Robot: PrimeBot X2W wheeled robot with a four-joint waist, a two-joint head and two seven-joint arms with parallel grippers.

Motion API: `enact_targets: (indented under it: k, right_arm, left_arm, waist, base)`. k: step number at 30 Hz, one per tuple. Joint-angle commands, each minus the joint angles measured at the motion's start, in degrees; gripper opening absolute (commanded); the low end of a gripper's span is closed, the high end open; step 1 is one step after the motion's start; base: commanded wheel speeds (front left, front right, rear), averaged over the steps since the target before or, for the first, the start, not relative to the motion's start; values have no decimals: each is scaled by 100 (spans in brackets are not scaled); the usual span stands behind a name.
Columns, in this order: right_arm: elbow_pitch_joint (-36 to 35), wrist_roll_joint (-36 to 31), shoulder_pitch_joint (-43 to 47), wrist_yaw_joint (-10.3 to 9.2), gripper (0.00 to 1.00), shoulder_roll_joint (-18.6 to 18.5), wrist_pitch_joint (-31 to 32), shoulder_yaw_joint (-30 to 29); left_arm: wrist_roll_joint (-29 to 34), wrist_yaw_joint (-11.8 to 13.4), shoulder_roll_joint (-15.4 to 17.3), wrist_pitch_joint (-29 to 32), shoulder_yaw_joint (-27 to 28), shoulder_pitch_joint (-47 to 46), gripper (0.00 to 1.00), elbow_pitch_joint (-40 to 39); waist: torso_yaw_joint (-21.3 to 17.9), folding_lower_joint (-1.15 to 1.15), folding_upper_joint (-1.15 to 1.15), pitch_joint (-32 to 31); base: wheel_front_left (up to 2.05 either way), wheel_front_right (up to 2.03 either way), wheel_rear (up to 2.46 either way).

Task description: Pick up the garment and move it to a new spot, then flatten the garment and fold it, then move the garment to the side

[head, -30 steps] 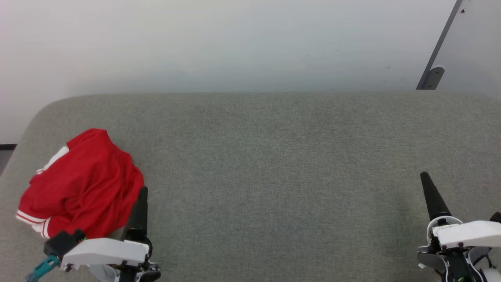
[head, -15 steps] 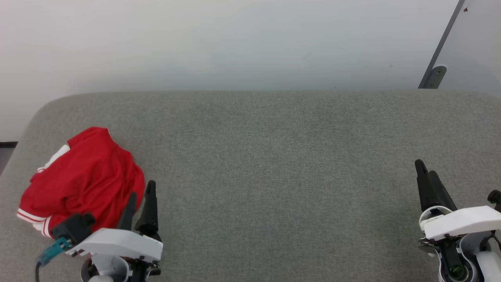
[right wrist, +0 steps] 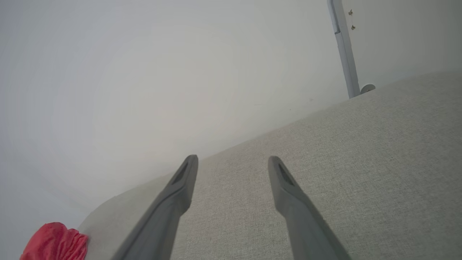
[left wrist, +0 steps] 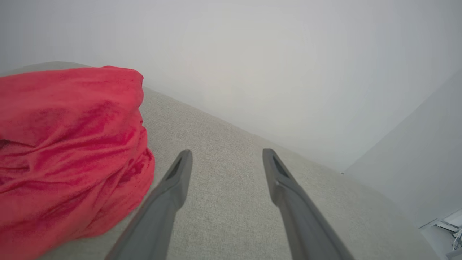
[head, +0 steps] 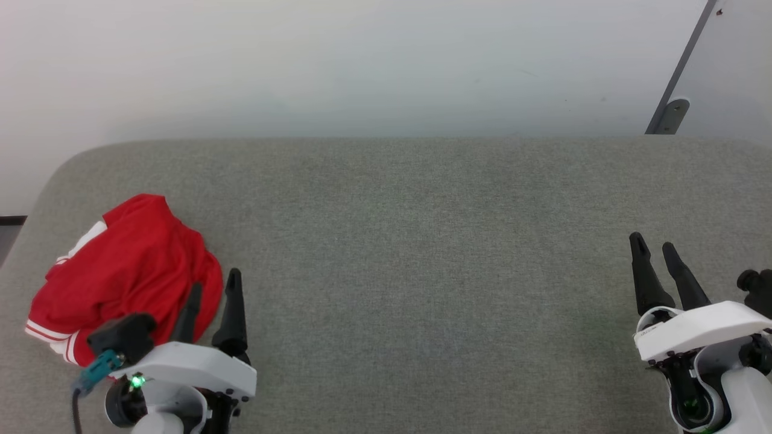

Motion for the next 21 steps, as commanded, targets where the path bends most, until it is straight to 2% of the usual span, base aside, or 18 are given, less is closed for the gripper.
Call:
enact_targets:
  k: [1,21]
  right_arm:
    - [10,-235,-178,-3,100,-71,-69,30]
    - [295,-1530,-526,-4,100,-200,-372,154]
  left_arm:
    - [215,56,64,-61,-48,-137,100,-68]
    - [1378,269,297,-372,-380,-257,100,19]
  waist:
    - [4,0,0,-1]
    - [11,0,0,67]
  base:
    - [0,0,0]
    - [0,0,0]
